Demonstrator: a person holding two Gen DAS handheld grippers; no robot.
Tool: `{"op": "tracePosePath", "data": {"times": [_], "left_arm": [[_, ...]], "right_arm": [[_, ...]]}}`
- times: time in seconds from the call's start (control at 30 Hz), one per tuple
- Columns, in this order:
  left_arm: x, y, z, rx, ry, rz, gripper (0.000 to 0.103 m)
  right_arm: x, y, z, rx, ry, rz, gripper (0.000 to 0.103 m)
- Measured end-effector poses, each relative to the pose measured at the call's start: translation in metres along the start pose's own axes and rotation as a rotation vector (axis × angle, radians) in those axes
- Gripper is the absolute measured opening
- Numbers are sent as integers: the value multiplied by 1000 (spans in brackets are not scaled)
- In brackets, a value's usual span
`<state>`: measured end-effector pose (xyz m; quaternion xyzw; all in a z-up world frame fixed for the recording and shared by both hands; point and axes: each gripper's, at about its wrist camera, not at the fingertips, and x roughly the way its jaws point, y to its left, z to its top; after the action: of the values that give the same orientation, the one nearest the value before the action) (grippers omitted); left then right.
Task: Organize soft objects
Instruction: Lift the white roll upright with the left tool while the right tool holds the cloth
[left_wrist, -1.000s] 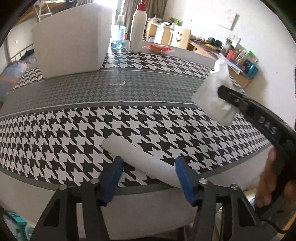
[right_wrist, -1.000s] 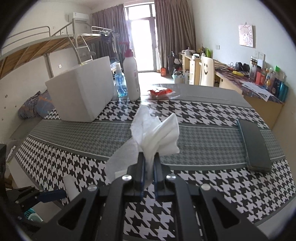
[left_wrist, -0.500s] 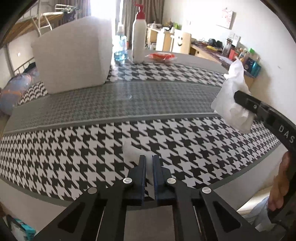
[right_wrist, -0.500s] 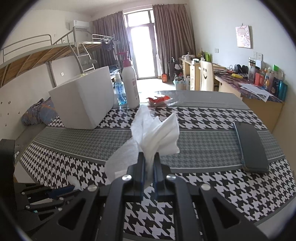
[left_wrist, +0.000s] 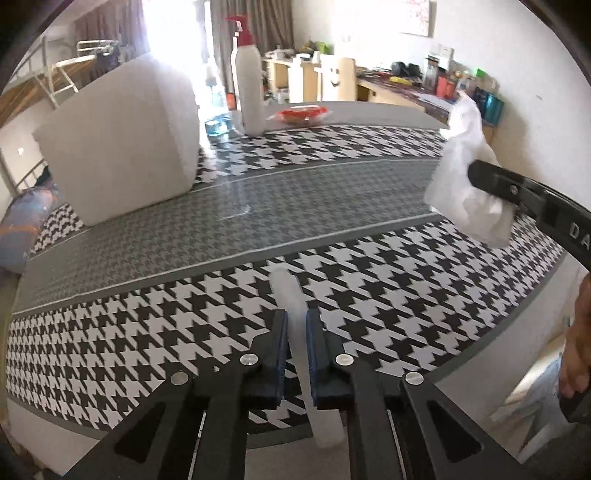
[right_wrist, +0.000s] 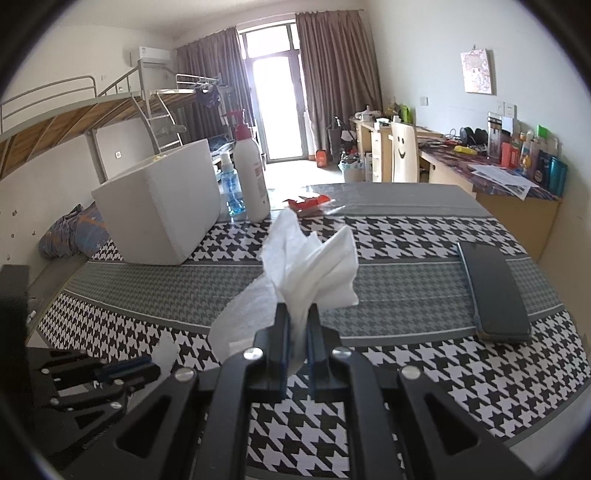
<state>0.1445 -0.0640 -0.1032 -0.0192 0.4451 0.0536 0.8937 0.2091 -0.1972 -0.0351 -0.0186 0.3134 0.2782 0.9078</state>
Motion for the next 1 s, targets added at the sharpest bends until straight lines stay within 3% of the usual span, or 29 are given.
{"op": "tracePosePath", "data": {"times": [0.07, 0.2, 0.37, 0.53, 0.63, 0.73, 1.0], "left_arm": [[0, 1, -2, 1, 2, -3, 18], [4, 1, -8, 4, 14, 19, 22], [6, 8, -12, -16, 7, 22, 37], [10, 8, -16, -10, 32, -12, 39], [11, 5, -15, -11, 33, -19, 38], [11, 5, -12, -12, 31, -24, 17], [4, 8, 4, 3, -5, -69, 14]], "right_arm": [[1, 0, 0, -2, 2, -2, 11], [2, -1, 0, 3, 5, -3, 11], [3, 0, 0, -4, 4, 5, 11], [3, 1, 0, -6, 6, 8, 11], [3, -1, -1, 0, 6, 8, 11], [5, -2, -2, 2, 10, 9, 11], [3, -5, 1, 13, -2, 5, 11]]}}
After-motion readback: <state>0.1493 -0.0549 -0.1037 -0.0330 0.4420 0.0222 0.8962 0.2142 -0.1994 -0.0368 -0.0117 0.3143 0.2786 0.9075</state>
